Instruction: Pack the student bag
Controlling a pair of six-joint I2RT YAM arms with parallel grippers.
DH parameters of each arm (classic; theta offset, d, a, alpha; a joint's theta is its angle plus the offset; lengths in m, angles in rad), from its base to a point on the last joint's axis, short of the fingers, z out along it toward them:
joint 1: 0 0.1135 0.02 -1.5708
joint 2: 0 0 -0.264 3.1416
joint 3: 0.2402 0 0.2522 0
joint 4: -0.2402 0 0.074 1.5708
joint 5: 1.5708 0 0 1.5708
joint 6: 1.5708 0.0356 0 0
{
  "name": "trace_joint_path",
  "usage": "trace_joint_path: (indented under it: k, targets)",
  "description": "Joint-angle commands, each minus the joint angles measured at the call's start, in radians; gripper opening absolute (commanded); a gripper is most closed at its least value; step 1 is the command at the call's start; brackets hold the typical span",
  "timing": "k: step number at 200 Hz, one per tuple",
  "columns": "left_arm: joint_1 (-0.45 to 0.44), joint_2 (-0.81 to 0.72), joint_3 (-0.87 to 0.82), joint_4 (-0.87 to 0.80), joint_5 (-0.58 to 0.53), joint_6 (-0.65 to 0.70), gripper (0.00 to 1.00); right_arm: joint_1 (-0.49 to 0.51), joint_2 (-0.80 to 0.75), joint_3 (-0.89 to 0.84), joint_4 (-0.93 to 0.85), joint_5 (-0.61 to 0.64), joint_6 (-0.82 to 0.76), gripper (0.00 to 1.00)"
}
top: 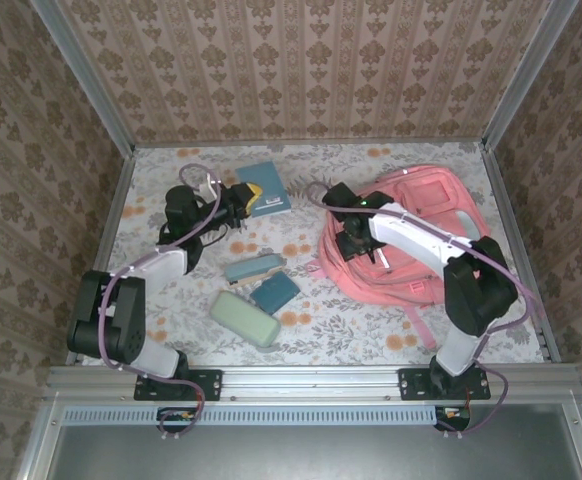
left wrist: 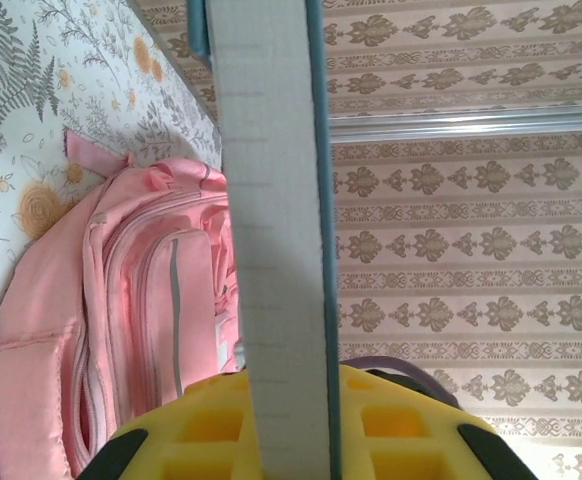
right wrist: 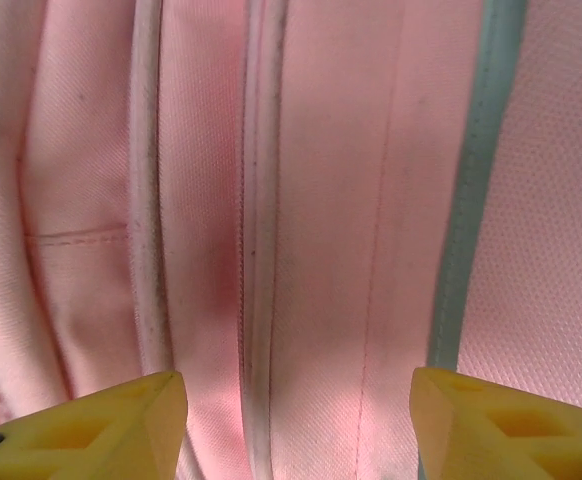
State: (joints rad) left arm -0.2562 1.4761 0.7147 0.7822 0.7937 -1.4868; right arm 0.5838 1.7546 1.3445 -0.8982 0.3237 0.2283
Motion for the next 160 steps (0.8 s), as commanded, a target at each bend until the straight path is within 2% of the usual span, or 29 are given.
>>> trace_joint_path:
  k: [1, 19, 33, 57, 109, 157, 160]
  targets:
    - [0.0, -0.052, -0.01, -0.008, 0.018, 0.049, 0.0, 0.017, 0.06, 0.003, -0.033, 0.134, -0.046, 0.6]
    - [-0.002, -0.078, -0.012, -0.053, 0.019, 0.079, 0.0, 0.017, 0.079, 0.005, -0.033, 0.144, -0.043, 0.46]
    - [-0.003, -0.103, -0.01, -0.105, 0.018, 0.114, 0.0, 0.019, 0.069, 0.01, -0.035, 0.137, -0.035, 0.26]
    - [-0.009, -0.136, 0.0, -0.204, 0.012, 0.186, 0.0, 0.019, 0.019, 0.034, -0.044, 0.093, -0.03, 0.0]
    - [-0.066, -0.169, 0.037, -0.395, -0.058, 0.325, 0.0, -0.006, -0.092, 0.232, -0.117, -0.083, 0.008, 0.0]
    - [-0.185, -0.092, 0.056, -0.356, -0.144, 0.326, 0.0, -0.139, -0.139, 0.373, -0.145, -0.305, 0.045, 0.0]
    - [-0.192, -0.086, 0.059, -0.353, -0.176, 0.325, 0.0, -0.15, -0.143, 0.373, -0.141, -0.323, 0.048, 0.0]
